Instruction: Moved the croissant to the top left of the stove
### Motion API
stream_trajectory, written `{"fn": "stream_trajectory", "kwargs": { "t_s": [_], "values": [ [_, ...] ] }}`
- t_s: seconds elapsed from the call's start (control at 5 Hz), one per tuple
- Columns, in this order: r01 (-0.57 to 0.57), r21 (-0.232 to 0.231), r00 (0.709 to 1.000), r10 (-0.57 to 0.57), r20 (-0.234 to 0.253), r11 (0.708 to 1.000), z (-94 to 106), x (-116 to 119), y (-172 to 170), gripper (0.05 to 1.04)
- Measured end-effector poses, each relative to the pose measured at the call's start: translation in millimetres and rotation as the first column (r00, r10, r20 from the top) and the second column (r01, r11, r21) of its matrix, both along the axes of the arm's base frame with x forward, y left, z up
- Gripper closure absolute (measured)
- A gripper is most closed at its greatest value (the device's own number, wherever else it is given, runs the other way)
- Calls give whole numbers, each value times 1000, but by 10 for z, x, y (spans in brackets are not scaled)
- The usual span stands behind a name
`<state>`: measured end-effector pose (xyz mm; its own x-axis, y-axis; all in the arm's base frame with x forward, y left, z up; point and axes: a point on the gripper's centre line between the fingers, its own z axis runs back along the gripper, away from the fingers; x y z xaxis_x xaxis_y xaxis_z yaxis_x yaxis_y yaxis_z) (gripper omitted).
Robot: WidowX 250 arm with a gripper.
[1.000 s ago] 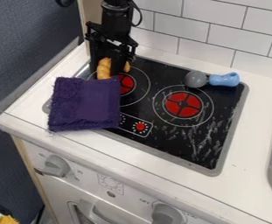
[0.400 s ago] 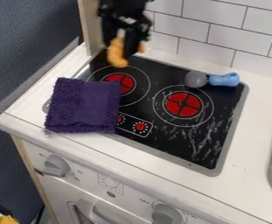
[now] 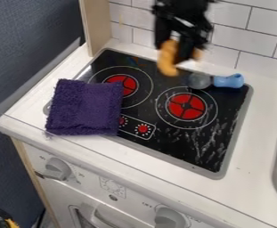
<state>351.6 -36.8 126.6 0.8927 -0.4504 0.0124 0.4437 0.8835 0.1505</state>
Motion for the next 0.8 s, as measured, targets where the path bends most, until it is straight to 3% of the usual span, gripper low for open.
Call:
{"fn": "stream_trajectory", "kwargs": {
  "t_s": [0.2, 0.4, 0.6, 0.8],
  "values": [
    [139, 17, 990, -139, -21, 990, -118, -177, -391, 457],
    [197, 12, 980, -196, -33, 980, -238, -190, -494, 457],
    [256, 5, 963, -255, -88, 967, -478, -188, -587, 457],
    [286, -2, 954, -285, -94, 958, -553, -109, -628, 457]
  ]
}}
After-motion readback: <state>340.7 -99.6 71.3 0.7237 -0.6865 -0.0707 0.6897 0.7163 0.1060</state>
